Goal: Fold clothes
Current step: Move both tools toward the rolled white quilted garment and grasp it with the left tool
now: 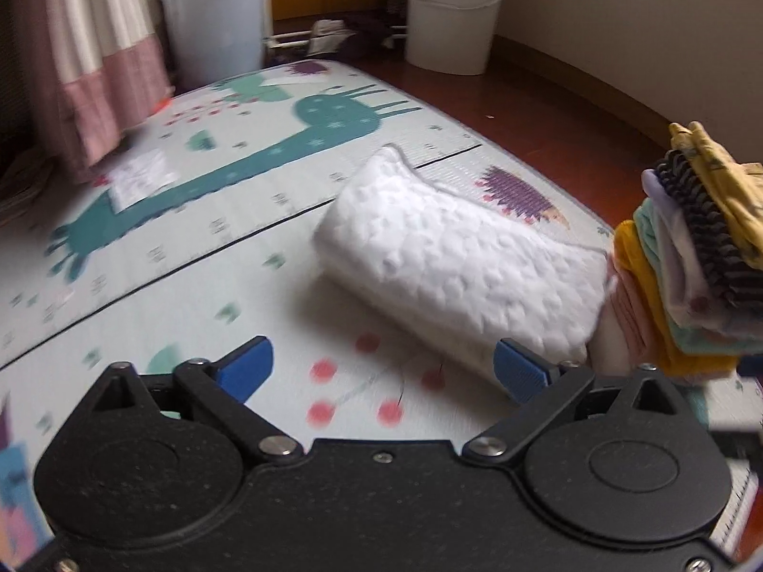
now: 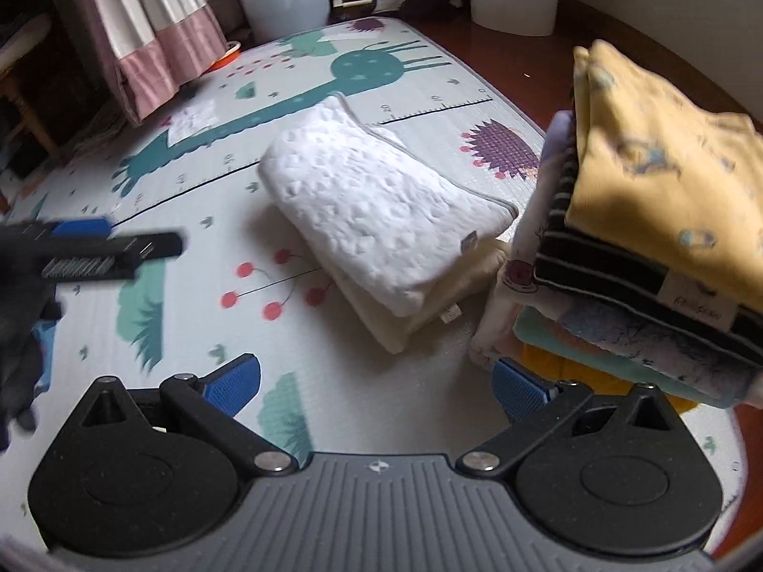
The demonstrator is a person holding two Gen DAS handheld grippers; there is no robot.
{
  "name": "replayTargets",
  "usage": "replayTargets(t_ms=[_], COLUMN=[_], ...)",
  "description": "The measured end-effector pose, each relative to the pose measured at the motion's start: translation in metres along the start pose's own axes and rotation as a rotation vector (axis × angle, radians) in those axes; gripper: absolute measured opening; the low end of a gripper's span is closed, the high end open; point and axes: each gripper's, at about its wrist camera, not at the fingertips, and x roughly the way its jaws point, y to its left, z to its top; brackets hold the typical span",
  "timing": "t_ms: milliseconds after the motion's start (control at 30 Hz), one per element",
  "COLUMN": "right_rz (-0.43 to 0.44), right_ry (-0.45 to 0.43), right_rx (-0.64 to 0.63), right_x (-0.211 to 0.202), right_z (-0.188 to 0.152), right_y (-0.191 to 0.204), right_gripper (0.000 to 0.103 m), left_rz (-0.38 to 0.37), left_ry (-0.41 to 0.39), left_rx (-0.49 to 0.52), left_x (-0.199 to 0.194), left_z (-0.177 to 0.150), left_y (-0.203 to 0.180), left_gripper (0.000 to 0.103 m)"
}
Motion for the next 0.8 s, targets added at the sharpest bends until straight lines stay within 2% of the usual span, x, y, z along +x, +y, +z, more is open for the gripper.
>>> replayTargets(t_ms=[300,400,433,467,533,600,633,667,800], right_rz=[0.034,0.032,0.025,0.019,0.017,0.02,0.021,0.022,0.033], right_ry=[0.032,0.051,0.056,0.06,0.064,0.07,0.071,0.069,0.049], right_rx=[0.199,0.202,0.188,0.177,0.175,0.18,0.181,0.181,0.213], right_x=[0.047,0.056,0.058,0.059,0.06,0.061,0.06,0.059,0.053], right_z=[-0.021,-0.026,-0.027,-0.028,-0.03,-0.031,-0.032,-0.032,-0.03], right_y=[-0.033,-0.034,-0.033,-0.032,-0.031,-0.031,-0.031,-0.03,-0.026], right_gripper=[0.103,0.103,0.103,0.103,0.103,0.103,0.103,0.103,0.103], left_rz=[-0.108,-0.148,-0.155,-0.162,-0.115,-0.11,-0.111,-0.117,-0.153], left_ry=[-0.033,-0.013,0.003,0.023,0.059,0.058,0.061,0.058,0.029], left_rx=[0.047,0.034,0.037,0.043,0.1,0.114,0.103,0.093,0.109], left_x=[0.107,0.131,0.137,0.143,0.151,0.148,0.144,0.135,0.088], left_z=[0.046,0.05,0.05,0.048,0.042,0.04,0.042,0.044,0.052], left_y=[-0.014,-0.017,-0.02,-0.024,-0.036,-0.043,-0.044,-0.044,-0.042], left_gripper=[0.099,0.096,0.091,0.08,0.073,0.048,0.017,0.002,0.0])
